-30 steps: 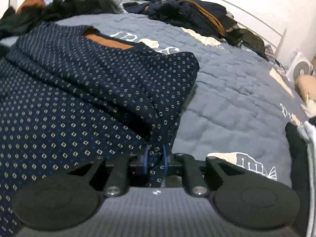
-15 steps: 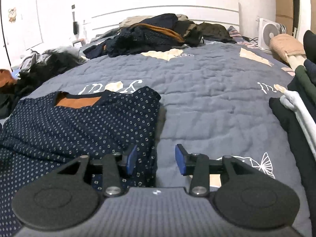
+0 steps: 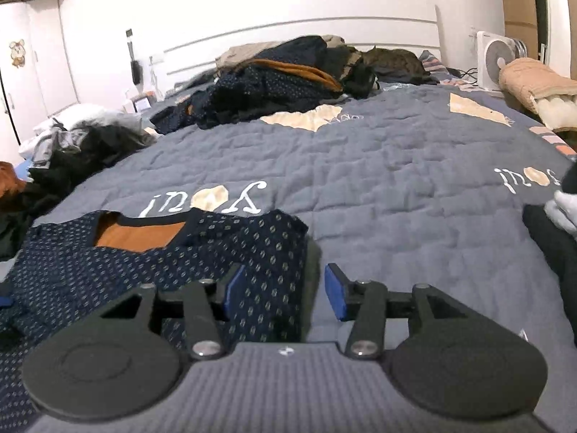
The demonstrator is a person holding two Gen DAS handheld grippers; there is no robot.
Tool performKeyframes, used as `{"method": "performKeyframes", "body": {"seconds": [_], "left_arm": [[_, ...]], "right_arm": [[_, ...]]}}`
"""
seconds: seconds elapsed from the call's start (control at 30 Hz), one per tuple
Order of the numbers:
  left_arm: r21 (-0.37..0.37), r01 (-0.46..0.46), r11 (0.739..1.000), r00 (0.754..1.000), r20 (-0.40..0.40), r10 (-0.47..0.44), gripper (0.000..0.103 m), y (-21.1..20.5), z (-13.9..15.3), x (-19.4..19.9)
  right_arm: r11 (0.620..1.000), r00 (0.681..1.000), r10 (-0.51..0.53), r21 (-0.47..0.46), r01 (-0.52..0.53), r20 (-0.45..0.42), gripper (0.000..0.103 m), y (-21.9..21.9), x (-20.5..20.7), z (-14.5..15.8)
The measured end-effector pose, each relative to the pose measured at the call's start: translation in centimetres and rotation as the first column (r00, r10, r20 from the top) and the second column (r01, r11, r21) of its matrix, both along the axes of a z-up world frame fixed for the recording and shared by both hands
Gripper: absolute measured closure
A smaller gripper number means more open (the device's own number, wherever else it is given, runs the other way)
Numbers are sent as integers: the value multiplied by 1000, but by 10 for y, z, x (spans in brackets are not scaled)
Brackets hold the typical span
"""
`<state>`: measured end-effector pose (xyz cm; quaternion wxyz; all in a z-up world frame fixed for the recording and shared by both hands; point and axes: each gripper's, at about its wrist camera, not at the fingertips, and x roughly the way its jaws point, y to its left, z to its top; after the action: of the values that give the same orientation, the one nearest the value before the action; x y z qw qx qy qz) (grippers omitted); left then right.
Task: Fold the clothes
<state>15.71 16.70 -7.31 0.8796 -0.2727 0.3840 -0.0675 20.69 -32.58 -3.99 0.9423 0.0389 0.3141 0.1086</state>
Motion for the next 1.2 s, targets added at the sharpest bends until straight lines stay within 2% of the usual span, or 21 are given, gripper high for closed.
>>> {"method": "performKeyframes", "body": {"seconds": [0.17, 0.33, 0.4, 0.47, 0.5, 0.57, 0.67, 0.77, 0.83, 0.9, 0.93, 1.03, 1.1, 1.2], "left_arm": [[-29, -7, 1000, 1000, 1, 7, 47, 3, -4, 6], [-49, -1, 999, 1000, -5, 0, 48, 8, -12, 13], [-57, -17, 998, 1000, 1, 17, 55, 10, -13, 13], [-54, -38, 998, 999, 0, 39, 73, 13, -15, 13], [-60, -41, 997, 999, -7, 41, 75, 14, -17, 13], [-67, -48, 997, 999, -15, 47, 90, 17, -19, 14], [-39, -37, 999, 999, -14, 37, 96, 19, -11, 13], [-31, -41, 999, 999, 26, 42, 97, 27, 6, 10], [-22, -15, 1000, 1000, 18, 15, 97, 27, 8, 10], [3, 10, 1000, 1000, -5, -10, 96, 25, 8, 12], [19, 27, 999, 999, -29, -26, 92, 23, 4, 14], [25, 15, 1000, 998, -68, -14, 89, 24, -3, 15], [39, 0, 999, 999, -46, 1, 84, 26, 3, 14], [83, -76, 994, 997, 24, 74, 73, 31, 15, 8]], "right_arm": [[999, 1000, 17, -27, -17, -18, 55, 13, 34, -5], [1000, 998, 6, 15, -5, -59, 55, 20, 62, -14], [999, 996, 1, 37, 3, -88, 58, 21, 71, -21], [998, 995, -21, 49, 26, -97, 80, 19, 74, -24], [998, 994, -32, 55, 38, -102, 94, 18, 75, -25], [996, 992, -54, 66, 61, -112, 95, 15, 78, -28], [992, 988, -86, 83, 97, -127, 96, 12, 83, -33], [986, 983, -117, 100, 132, -142, 96, 8, 88, -38], [982, 979, -138, 110, 155, -153, 96, 6, 91, -41], [977, 974, -153, 121, 174, -167, 96, 4, 94, -45], [977, 972, -148, 125, 172, -181, 95, 3, 96, -48], [982, 976, -125, 120, 148, -181, 93, 3, 95, -45], [984, 979, -112, 120, 133, -168, 91, 1, 89, -36], [987, 989, -93, 121, 107, -115, 84, -2, 71, -14]]}}
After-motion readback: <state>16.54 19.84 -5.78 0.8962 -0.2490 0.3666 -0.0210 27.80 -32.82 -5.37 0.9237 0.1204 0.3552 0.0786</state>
